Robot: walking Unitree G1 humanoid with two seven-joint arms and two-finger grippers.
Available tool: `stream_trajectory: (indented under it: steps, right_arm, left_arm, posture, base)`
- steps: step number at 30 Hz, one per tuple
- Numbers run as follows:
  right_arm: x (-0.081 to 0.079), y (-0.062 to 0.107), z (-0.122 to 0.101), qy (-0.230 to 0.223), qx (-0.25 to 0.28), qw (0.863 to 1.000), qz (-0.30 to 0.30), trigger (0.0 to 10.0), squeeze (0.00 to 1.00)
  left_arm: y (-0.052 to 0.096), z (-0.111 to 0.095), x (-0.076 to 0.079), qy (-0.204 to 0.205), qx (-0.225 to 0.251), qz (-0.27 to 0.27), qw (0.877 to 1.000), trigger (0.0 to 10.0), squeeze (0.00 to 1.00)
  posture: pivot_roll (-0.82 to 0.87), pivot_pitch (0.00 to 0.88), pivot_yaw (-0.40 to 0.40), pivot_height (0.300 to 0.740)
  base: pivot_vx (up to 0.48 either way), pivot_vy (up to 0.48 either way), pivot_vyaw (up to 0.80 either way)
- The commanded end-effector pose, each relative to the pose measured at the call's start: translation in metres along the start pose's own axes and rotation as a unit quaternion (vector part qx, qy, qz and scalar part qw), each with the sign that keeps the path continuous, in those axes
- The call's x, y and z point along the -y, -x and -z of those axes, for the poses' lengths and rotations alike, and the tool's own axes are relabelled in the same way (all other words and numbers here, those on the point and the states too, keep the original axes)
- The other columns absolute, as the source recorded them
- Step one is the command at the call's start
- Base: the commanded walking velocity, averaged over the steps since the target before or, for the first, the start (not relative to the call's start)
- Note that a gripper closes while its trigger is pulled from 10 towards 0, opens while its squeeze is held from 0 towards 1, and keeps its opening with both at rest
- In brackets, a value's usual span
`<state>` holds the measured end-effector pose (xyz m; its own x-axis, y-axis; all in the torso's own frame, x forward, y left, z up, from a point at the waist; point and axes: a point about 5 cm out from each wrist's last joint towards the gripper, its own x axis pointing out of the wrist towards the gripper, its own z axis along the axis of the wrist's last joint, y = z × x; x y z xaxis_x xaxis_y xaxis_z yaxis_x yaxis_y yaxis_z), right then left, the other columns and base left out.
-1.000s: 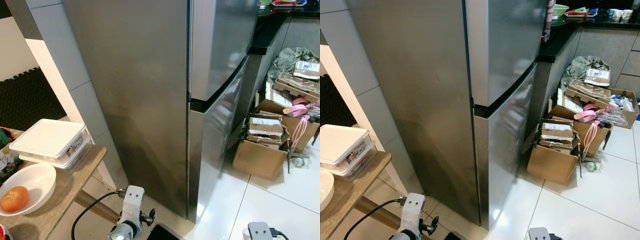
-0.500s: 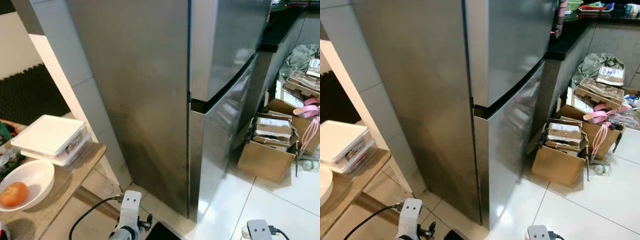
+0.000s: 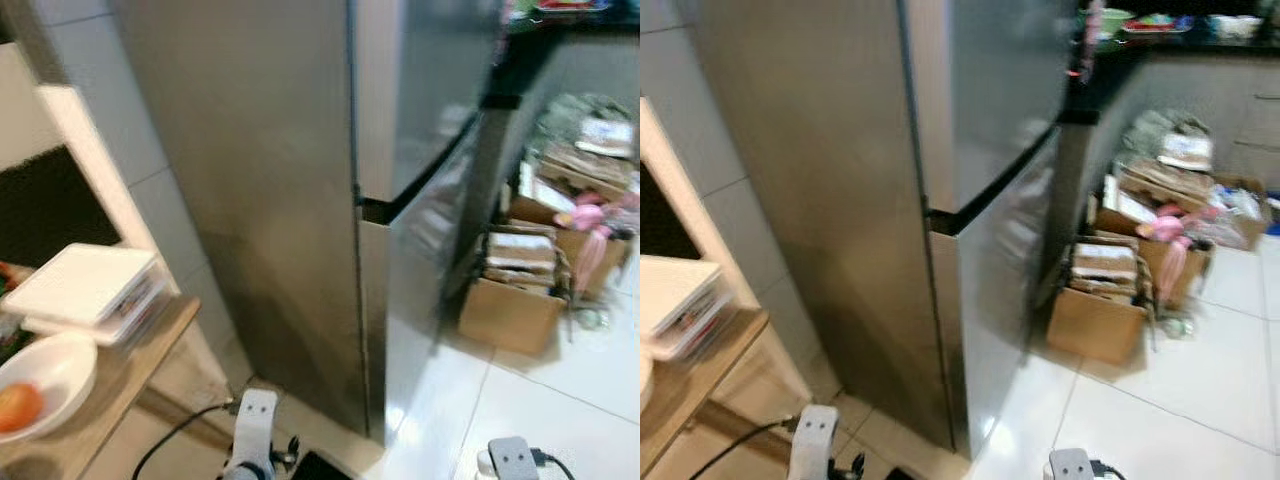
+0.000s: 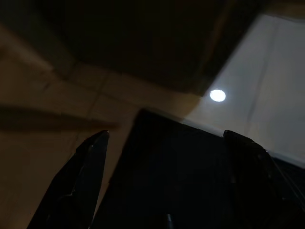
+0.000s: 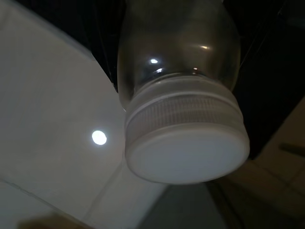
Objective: Restocking fridge
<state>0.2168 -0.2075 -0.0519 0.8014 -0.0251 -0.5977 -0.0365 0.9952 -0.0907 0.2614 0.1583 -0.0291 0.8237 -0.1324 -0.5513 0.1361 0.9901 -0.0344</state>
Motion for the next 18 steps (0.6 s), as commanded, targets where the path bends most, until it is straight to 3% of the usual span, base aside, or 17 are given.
stream_trajectory:
  steps: [1,8,16,18]
  right_arm:
    - [0.0009,0.0023,0.0064,-0.002,-0.012,1.0,0.002,10.0,0.0]
    - [0.0028,0.0037,0.0085,-0.006,-0.012,1.0,0.006,10.0,0.0]
    - [0.0023,0.0035,0.0081,-0.005,-0.011,1.0,0.004,10.0,0.0]
    - [0.002,0.0036,0.0083,-0.004,-0.012,1.0,0.004,10.0,0.0]
  left_arm:
    - [0.0009,0.0039,0.0006,0.002,-0.006,0.0,1.0,10.0,0.0]
    - [0.0011,0.0036,0.0015,-0.005,-0.003,0.007,1.0,10.0,0.0]
    - [0.0015,0.0036,0.0027,-0.01,0.0,0.014,1.0,10.0,0.0]
    - [0.0014,0.0033,0.003,-0.007,0.001,0.014,1.0,10.0,0.0]
  posture:
    - [-0.1,0.106,0.08,0.74]
    - [-0.1,0.105,0.08,0.74]
    - [-0.1,0.109,0.081,0.74]
    - [-0.1,0.11,0.08,0.74]
  base:
    - [0.0,0.0,-0.8]
    - [0.0,0.0,-0.8]
    - [0.0,0.0,0.0]
    - [0.0,-0.377,0.0]
